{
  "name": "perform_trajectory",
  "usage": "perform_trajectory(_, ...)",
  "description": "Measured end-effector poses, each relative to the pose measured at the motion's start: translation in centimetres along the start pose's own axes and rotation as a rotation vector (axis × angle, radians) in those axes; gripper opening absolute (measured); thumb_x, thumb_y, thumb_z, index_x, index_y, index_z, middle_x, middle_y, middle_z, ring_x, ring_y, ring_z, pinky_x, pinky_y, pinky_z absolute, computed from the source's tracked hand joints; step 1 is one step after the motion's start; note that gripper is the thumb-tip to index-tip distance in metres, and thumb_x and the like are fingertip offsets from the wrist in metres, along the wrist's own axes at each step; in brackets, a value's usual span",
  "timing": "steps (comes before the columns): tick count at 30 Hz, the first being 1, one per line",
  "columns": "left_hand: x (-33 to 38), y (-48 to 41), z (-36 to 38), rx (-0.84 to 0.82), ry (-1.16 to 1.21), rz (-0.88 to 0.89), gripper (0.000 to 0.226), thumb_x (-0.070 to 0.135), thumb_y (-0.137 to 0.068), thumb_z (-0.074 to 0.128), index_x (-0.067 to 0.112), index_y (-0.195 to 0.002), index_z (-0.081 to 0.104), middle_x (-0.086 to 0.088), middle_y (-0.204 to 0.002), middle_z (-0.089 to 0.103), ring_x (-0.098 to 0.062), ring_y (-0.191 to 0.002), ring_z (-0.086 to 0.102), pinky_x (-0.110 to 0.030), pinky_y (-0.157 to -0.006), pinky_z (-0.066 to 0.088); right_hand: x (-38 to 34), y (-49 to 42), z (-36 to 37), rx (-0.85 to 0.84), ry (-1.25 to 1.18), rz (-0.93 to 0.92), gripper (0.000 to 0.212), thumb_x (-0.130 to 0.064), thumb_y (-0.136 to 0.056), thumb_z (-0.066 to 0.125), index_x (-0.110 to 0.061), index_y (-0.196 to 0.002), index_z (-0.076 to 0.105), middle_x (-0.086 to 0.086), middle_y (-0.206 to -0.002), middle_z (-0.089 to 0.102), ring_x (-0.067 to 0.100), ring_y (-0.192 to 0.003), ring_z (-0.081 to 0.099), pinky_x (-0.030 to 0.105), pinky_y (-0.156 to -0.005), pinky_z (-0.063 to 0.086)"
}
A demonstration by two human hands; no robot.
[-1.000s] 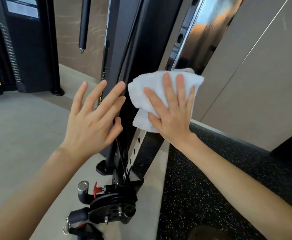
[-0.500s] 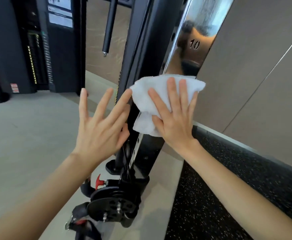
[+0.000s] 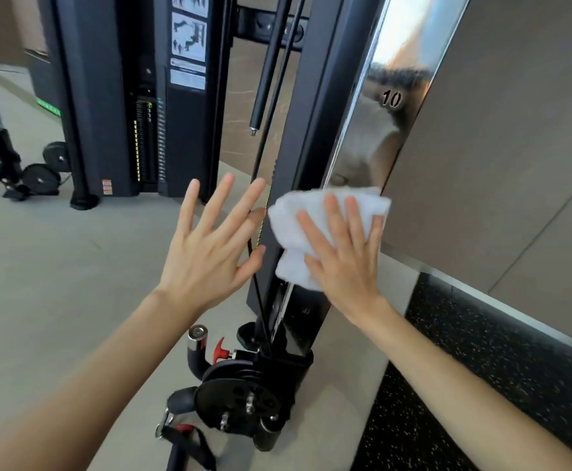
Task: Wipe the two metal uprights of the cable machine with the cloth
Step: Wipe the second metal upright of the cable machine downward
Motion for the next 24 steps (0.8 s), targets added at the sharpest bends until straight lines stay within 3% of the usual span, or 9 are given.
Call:
perform_trajectory(3,0.1,0.1,0.3,0.024,0.016,-0.006,0.046,0.040,-0.098,0.043,0.009,-0.129,0.055,-0.003,-0.161,0.018,-0.034,-0.146,0.020,-0.056,-0.120,0.007,1.3,-3.1,-0.7,0.102,-0.061,0.093,0.045,-0.037,-0.098,0.041,-0.025,-0.141,0.035,0.011,-0.151,0.020,0.024,-0.145,-0.004,0.058,-0.113,0.000)
perform_trajectory(6,0.1,0.1,0.6,0.050,0.040,-0.008,0.044,0.038,-0.097,0.044,0.009,-0.129,0.053,-0.003,-0.160,0.019,-0.034,-0.146,0.022,-0.055,-0.120,0.008,-0.5,0.2,1.0,0.108,-0.055,0.075,0.050,-0.050,-0.100,0.023,-0.028,-0.143,0.034,0.006,-0.158,0.008,0.027,-0.146,0.000,0.060,-0.112,0.005)
perform_trajectory(10,0.4,0.3,1.0,0.059,0.052,-0.035,0.040,0.032,-0.096,0.046,0.009,-0.127,0.055,-0.003,-0.160,0.019,-0.034,-0.146,0.023,-0.055,-0.120,0.010,-4.9,8.8,4.2,-0.039,0.038,0.020,0.056,-0.055,-0.097,0.010,-0.034,-0.147,0.027,0.005,-0.160,0.001,0.028,-0.146,0.004,0.054,-0.110,0.011)
perform_trajectory(13,0.5,0.3,0.9,0.051,0.057,-0.031,0.038,0.028,-0.095,0.047,0.008,-0.125,0.056,-0.003,-0.160,0.019,-0.033,-0.146,0.023,-0.055,-0.119,0.011,-6.1,10.8,4.5,-0.067,0.031,0.007,0.055,-0.052,-0.096,0.029,-0.033,-0.147,0.025,0.005,-0.160,-0.001,0.027,-0.146,0.001,0.054,-0.106,0.015)
perform_trajectory(15,0.4,0.6,0.4,0.051,0.071,-0.041,0.037,0.027,-0.095,0.047,0.008,-0.125,0.057,-0.003,-0.160,0.019,-0.034,-0.145,0.024,-0.055,-0.119,0.012,-5.4,10.2,3.7,-0.063,0.012,-0.039,0.059,-0.044,-0.089,0.045,-0.031,-0.144,0.028,0.004,-0.160,-0.005,0.026,-0.146,-0.003,0.052,-0.111,0.008)
perform_trajectory(18,0.5,1.0,-0.2,0.056,0.081,-0.041,0.037,0.028,-0.097,0.043,0.008,-0.126,0.055,-0.004,-0.160,0.020,-0.034,-0.145,0.024,-0.055,-0.119,0.011,-2.4,5.3,1.7,-0.035,-0.008,-0.074,0.050,-0.042,-0.099,0.031,-0.027,-0.147,0.025,0.004,-0.160,-0.006,0.024,-0.146,-0.005,0.055,-0.113,-0.002)
perform_trajectory(22,0.6,1.2,-0.3,0.054,0.082,-0.039,0.037,0.027,-0.096,0.044,0.008,-0.126,0.054,-0.005,-0.160,0.021,-0.035,-0.146,0.025,-0.056,-0.120,0.012,-0.2,-3.1,-1.0,0.096,-0.048,0.114,0.043,-0.030,-0.095,0.048,-0.022,-0.137,0.050,0.016,-0.150,0.030,0.036,-0.140,0.017,0.062,-0.110,0.005)
perform_trajectory(24,0.5,1.3,-0.5,0.060,0.089,-0.028,0.035,0.027,-0.096,0.045,0.009,-0.124,0.055,-0.004,-0.161,0.020,-0.034,-0.146,0.025,-0.056,-0.119,0.013,-1.0,-3.3,-0.8,0.101,0.004,0.105,0.037,-0.031,-0.095,0.051,-0.018,-0.129,0.060,0.015,-0.148,0.034,0.038,-0.138,0.021,0.063,-0.110,0.008)
Point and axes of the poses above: each hand's wrist, its own y-axis away from the middle knuckle, its own z-axis out of the palm, x = y × z, the point moved 4 cm from there along -y, towards the middle knuckle
